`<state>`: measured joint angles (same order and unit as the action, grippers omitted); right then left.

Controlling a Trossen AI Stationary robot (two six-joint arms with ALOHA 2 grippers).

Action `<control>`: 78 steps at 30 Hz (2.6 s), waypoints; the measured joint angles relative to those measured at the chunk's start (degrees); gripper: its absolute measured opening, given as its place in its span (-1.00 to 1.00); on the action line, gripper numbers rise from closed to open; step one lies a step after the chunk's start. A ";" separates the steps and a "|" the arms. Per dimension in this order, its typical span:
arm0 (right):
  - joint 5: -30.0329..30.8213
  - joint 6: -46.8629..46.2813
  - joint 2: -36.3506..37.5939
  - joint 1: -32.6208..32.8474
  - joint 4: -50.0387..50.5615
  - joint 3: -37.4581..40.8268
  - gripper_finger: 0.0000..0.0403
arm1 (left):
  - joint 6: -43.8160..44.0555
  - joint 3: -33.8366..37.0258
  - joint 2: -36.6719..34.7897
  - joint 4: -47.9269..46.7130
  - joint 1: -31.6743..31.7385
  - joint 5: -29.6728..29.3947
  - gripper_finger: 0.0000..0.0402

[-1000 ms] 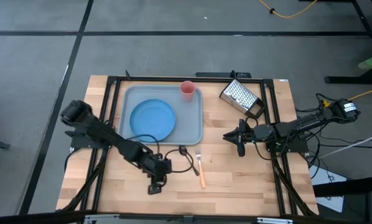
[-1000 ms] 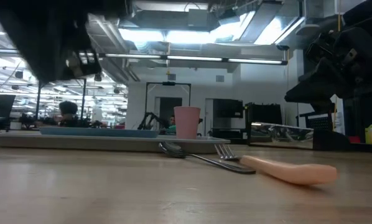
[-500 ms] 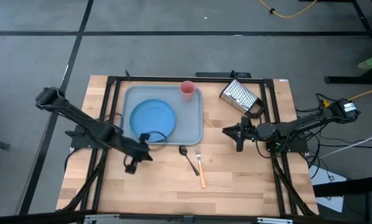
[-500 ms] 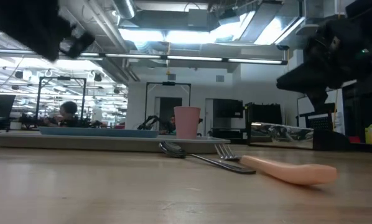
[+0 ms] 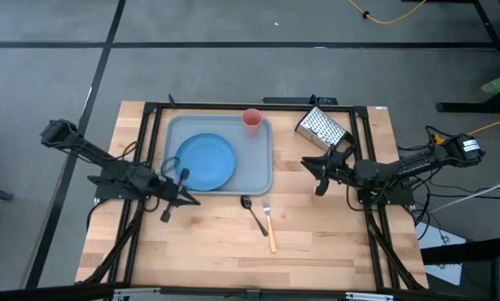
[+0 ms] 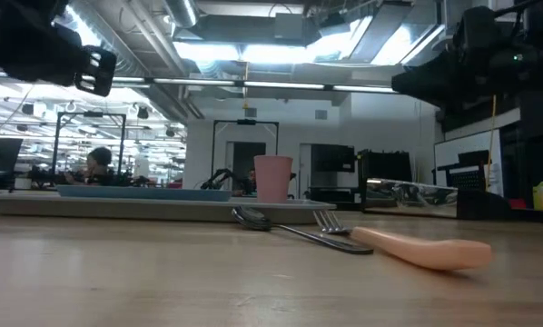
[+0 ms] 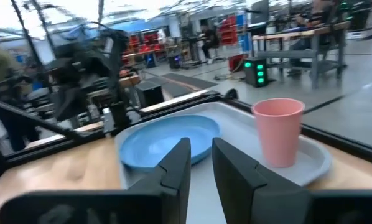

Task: Pick and place plate/cup/fork/spoon on tray
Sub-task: Put the orange fork to the right of the plate on the serving tray

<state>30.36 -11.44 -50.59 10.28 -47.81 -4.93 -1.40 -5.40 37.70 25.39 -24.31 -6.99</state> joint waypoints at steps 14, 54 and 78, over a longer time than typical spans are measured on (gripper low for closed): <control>0.01 -0.49 0.00 0.00 -1.67 0.00 -0.65 | -5.53 4.69 -5.14 2.12 16.69 6.53 -1.00; -24.91 -3.46 -4.17 2.14 17.06 -19.63 -0.65 | 5.37 3.54 -23.48 -27.39 29.46 11.98 -1.00; -11.65 -25.88 -41.59 6.03 42.11 -46.99 -0.65 | 5.35 3.58 -23.48 -27.24 29.46 11.96 -1.00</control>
<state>18.71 -37.32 -92.18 16.32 -5.70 -51.92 3.95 -1.83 14.22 -1.85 5.15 4.97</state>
